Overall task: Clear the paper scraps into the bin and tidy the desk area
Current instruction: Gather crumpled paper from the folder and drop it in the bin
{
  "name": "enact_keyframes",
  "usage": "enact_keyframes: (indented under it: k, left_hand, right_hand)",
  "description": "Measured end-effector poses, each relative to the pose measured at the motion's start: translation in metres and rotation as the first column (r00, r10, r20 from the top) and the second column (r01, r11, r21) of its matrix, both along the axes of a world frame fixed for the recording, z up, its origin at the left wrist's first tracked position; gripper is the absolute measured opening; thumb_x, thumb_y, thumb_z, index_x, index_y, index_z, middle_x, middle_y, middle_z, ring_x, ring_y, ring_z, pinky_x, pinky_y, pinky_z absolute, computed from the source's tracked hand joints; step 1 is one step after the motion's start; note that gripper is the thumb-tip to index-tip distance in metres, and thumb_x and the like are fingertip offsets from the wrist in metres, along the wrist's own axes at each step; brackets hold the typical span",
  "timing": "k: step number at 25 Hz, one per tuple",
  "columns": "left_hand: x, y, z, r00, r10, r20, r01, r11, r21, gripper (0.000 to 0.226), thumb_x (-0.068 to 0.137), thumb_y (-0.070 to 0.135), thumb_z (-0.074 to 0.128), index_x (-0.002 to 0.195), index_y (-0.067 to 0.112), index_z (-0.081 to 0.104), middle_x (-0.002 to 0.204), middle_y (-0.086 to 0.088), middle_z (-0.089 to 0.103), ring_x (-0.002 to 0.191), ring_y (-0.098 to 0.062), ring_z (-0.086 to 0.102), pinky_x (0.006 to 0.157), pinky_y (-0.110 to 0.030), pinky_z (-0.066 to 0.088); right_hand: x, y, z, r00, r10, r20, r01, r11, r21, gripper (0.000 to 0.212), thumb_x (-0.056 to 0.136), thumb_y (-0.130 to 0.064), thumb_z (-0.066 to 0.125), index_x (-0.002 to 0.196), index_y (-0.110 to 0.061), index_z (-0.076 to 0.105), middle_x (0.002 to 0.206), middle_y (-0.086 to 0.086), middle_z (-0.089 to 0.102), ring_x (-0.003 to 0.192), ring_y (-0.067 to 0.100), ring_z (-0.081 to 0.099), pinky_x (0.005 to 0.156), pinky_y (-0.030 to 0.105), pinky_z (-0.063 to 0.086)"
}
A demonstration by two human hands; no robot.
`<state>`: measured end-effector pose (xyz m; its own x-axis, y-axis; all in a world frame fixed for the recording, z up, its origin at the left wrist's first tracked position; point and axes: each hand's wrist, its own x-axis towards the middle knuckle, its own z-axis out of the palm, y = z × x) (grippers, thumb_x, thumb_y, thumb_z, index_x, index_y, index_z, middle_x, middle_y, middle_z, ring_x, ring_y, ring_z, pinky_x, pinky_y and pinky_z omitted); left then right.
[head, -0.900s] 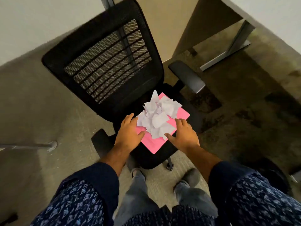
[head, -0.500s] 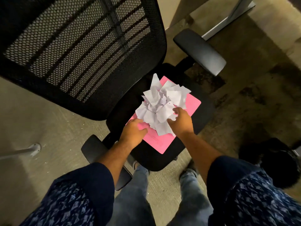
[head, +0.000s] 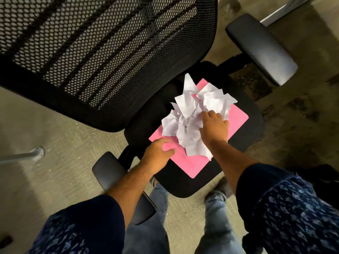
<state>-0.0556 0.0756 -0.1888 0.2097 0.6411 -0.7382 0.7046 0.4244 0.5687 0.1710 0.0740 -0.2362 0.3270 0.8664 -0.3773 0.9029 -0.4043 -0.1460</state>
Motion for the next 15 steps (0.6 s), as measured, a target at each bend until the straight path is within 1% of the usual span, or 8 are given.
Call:
enact_keyframes:
  k: [1,3,5,8,9,12,14,15]
  left_hand:
    - [0.001,0.003,-0.002,1.0,0.014,0.011,-0.014,1.0,-0.008,0.035,0.096,0.022,0.074,0.13,0.026,0.068,0.126,0.015,0.063,0.116,-0.005,0.055,0.086,-0.014,0.042]
    - [0.006,0.008,-0.006,1.0,0.025,0.014,-0.025,1.0,0.0,0.039,0.096,0.021,0.074,0.134,0.025,0.067,0.131,0.012,0.063,0.118,-0.007,0.056,0.093,-0.021,0.043]
    - [0.011,0.011,-0.01,1.0,0.0,-0.013,0.001,0.997,0.076,0.041,0.094,0.018,0.075,0.134,0.025,0.067,0.131,0.011,0.058,0.116,-0.006,0.055,0.095,-0.023,0.043]
    - [0.023,0.014,-0.016,0.998,-0.026,-0.055,0.036,0.981,0.19,0.037,0.092,0.012,0.078,0.128,0.022,0.072,0.132,0.009,0.053,0.113,-0.007,0.055,0.089,-0.009,0.043]
    - [0.029,0.016,-0.019,0.998,-0.036,-0.059,0.047,0.98,0.194,0.036,0.092,0.011,0.077,0.127,0.02,0.074,0.135,0.006,0.054,0.115,-0.01,0.057,0.087,-0.009,0.043]
    - [0.042,0.024,-0.025,0.993,-0.062,-0.102,0.077,0.986,0.151,0.036,0.094,0.013,0.075,0.129,0.018,0.073,0.142,-0.001,0.059,0.124,-0.018,0.06,0.091,-0.021,0.045]
    - [0.045,0.026,-0.026,0.988,-0.033,-0.151,0.06,0.982,0.18,0.033,0.095,0.014,0.074,0.127,0.019,0.074,0.137,0.0,0.065,0.121,-0.02,0.064,0.088,-0.023,0.048]
    - [0.045,0.024,-0.025,0.985,-0.006,-0.17,0.045,0.974,0.223,0.027,0.095,0.014,0.074,0.121,0.02,0.076,0.131,0.001,0.069,0.116,-0.019,0.067,0.084,-0.023,0.05]
  right_hand:
    - [0.002,0.001,-0.002,1.0,0.002,-0.01,-0.002,1.0,0.023,0.044,0.095,-0.019,0.075,0.136,-0.019,0.061,0.131,0.009,0.066,0.121,0.035,0.06,0.107,0.057,0.047]
    - [0.008,0.001,-0.004,0.996,-0.037,-0.079,0.042,0.997,0.06,0.026,0.097,-0.016,0.071,0.122,-0.02,0.071,0.119,0.007,0.072,0.11,0.033,0.064,0.102,0.052,0.047]
    - [0.013,-0.004,0.0,0.981,-0.096,-0.166,0.111,0.991,0.081,0.016,0.1,-0.021,0.071,0.115,-0.021,0.076,0.113,0.004,0.074,0.104,0.03,0.066,0.099,0.048,0.05]
    - [0.023,-0.02,0.01,0.951,-0.135,-0.278,0.173,0.978,0.117,0.014,0.097,-0.025,0.077,0.109,-0.018,0.08,0.108,0.004,0.075,0.098,0.027,0.067,0.09,0.045,0.058]
    - [0.027,-0.026,0.012,0.941,-0.144,-0.306,0.187,0.975,0.116,0.014,0.095,-0.025,0.079,0.106,-0.018,0.081,0.107,0.003,0.074,0.097,0.026,0.066,0.088,0.045,0.058]
    - [0.038,-0.047,0.017,0.886,-0.204,-0.416,0.275,0.954,0.116,0.013,0.09,-0.022,0.084,0.101,-0.017,0.08,0.104,-0.002,0.069,0.091,0.018,0.062,0.083,0.04,0.056]
    - [0.042,-0.063,0.019,0.813,-0.274,-0.514,0.365,0.927,0.083,0.012,0.087,-0.021,0.085,0.097,-0.018,0.078,0.102,-0.007,0.065,0.086,0.011,0.06,0.082,0.036,0.054]
    - [0.043,-0.071,0.021,0.771,-0.315,-0.554,0.401,0.915,0.037,0.013,0.086,-0.022,0.085,0.094,-0.02,0.076,0.101,-0.01,0.063,0.087,0.007,0.06,0.083,0.034,0.054]
